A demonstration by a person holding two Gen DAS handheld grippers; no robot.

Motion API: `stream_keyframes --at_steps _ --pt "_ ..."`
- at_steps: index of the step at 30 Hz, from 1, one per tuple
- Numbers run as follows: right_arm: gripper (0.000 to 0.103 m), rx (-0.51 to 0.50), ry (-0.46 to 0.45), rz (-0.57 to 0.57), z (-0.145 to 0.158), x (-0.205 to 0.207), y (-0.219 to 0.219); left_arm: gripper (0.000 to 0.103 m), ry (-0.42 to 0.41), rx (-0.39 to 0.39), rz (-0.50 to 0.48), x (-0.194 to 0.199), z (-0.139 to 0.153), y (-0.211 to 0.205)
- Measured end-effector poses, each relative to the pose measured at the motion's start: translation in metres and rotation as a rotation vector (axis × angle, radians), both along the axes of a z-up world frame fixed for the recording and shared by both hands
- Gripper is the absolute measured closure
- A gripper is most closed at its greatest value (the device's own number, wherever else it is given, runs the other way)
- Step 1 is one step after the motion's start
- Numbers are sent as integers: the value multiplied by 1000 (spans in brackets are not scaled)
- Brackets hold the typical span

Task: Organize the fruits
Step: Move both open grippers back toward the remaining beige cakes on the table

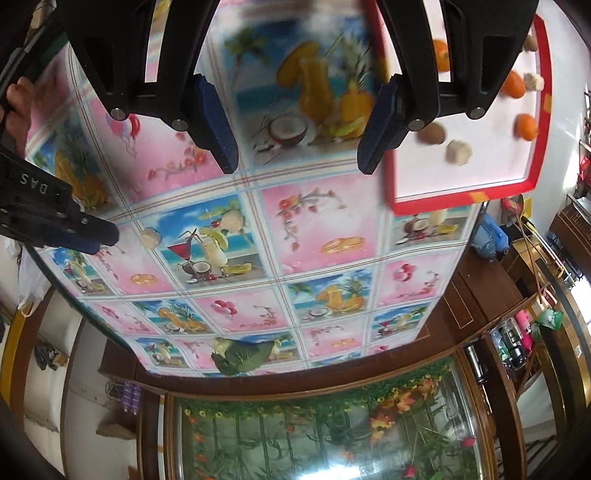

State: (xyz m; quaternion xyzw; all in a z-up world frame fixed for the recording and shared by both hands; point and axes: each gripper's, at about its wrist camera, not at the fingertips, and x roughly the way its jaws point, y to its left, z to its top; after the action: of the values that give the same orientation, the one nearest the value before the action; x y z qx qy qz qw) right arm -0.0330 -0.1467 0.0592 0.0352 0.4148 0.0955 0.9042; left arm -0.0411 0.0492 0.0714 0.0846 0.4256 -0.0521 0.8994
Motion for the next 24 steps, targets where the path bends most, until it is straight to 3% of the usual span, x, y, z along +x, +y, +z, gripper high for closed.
stream_keyframes --at_steps 7,24 --pt "61 -34 56 42 -25 30 -4 36 44 24 -12 32 -24 -25" --pt "61 -134 58 46 -46 52 16 36 80 -11 -42 62 -41 -39"
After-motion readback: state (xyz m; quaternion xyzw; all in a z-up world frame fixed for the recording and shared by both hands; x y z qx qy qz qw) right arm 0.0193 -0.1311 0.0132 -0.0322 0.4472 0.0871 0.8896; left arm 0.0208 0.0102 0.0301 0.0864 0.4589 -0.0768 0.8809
